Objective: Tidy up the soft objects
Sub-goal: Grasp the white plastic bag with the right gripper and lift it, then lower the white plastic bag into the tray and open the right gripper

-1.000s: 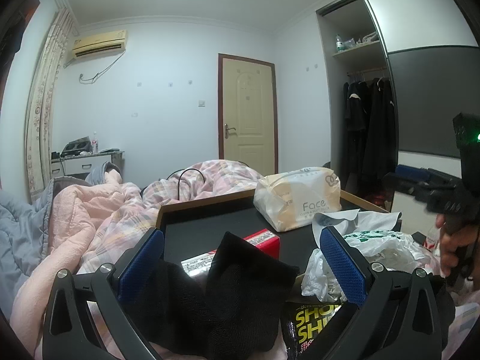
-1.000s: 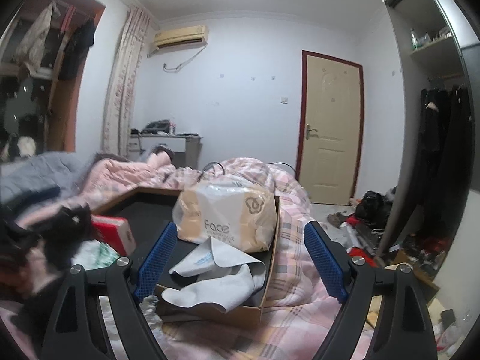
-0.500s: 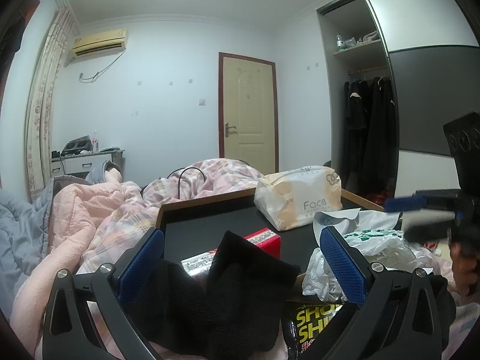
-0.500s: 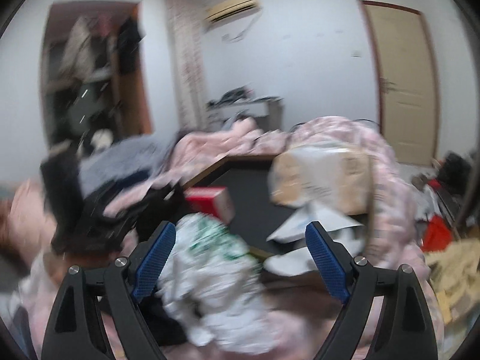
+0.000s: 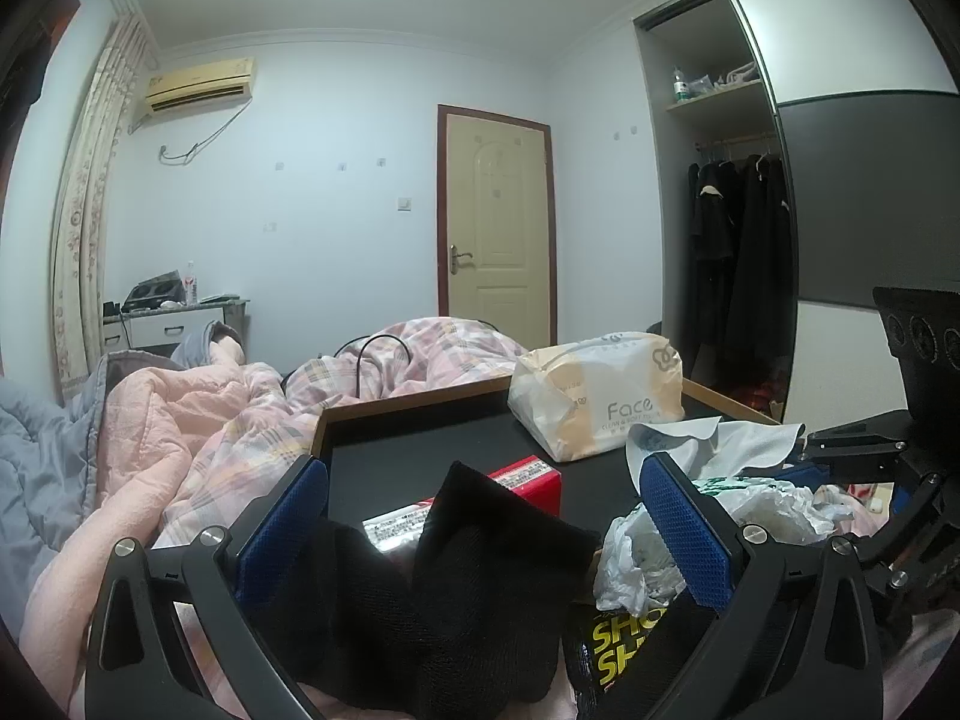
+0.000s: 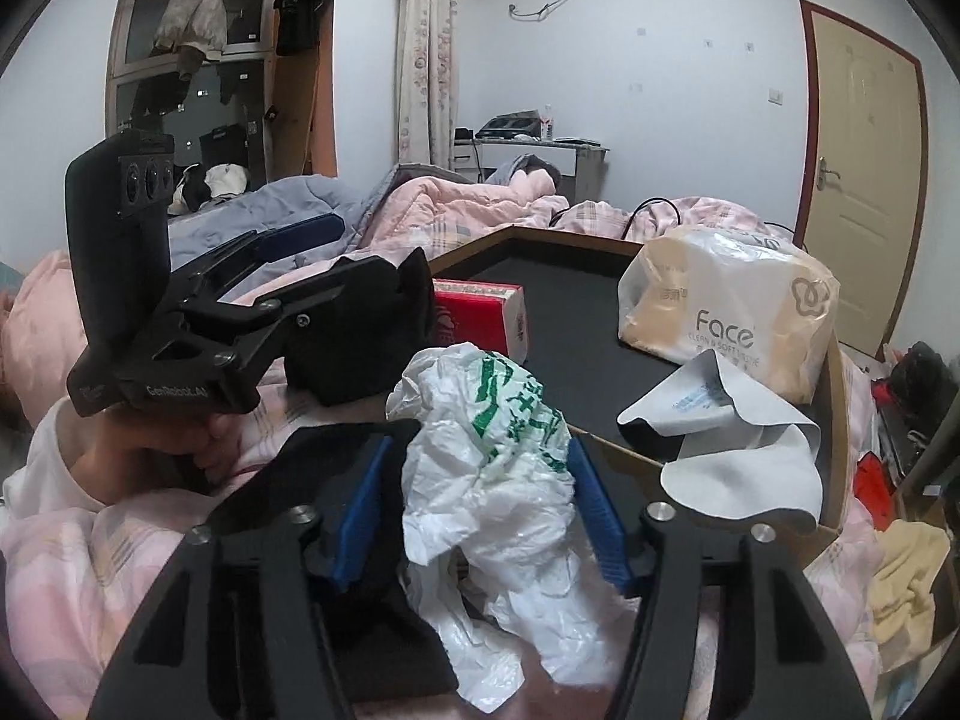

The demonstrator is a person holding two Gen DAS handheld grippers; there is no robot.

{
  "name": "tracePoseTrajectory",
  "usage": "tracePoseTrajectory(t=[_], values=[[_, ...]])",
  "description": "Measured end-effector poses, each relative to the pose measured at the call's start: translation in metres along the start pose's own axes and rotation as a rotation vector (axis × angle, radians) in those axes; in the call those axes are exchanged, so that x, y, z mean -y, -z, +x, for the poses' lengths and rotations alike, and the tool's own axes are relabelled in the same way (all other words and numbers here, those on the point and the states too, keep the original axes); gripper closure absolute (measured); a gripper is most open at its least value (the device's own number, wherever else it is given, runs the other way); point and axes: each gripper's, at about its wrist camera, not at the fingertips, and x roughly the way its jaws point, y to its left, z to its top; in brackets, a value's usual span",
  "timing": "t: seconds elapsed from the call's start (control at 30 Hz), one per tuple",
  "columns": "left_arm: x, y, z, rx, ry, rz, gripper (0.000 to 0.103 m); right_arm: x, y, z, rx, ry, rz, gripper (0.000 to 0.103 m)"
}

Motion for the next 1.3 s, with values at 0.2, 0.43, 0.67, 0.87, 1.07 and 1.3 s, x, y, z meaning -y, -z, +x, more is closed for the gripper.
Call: tracePoseTrajectory(t=[0.2, 0.43, 0.67, 0.87, 1.07, 1.3], values=[[0.0, 0.0, 0.0, 0.0, 0.0, 0.0, 0.0, 0.0, -0.001, -0.015, 0.051, -0.007, 0.012, 0.065], [0.0, 0.0, 0.0, 0.0, 0.0, 0.0, 0.0, 0.011, -0.004, -0.037, 0.15, -0.008, 0.063, 0.066], [0.0, 0.0, 0.0, 0.0, 0.0, 0.001, 0.0, 0.019, -0.009, -0.053, 0.252, 0.019, 0.116, 0.066], [0.0, -0.001, 0.0, 0.0, 0.0, 0.0, 0.0, 0.028, -0.008, -0.063, 0.358, 0.074, 0.194, 0.066], [0.0, -0.001, 0.0, 0.0, 0.0, 0.0, 0.0, 0.038, -0.003, -0.068, 0.444, 0.226, 0.267, 0.066], [0.0, -0.001, 0.0, 0.0, -0.001, 0.001, 0.0, 0.034, 0.001, -0.056, 0.485, 0.282, 0.252, 0.066]])
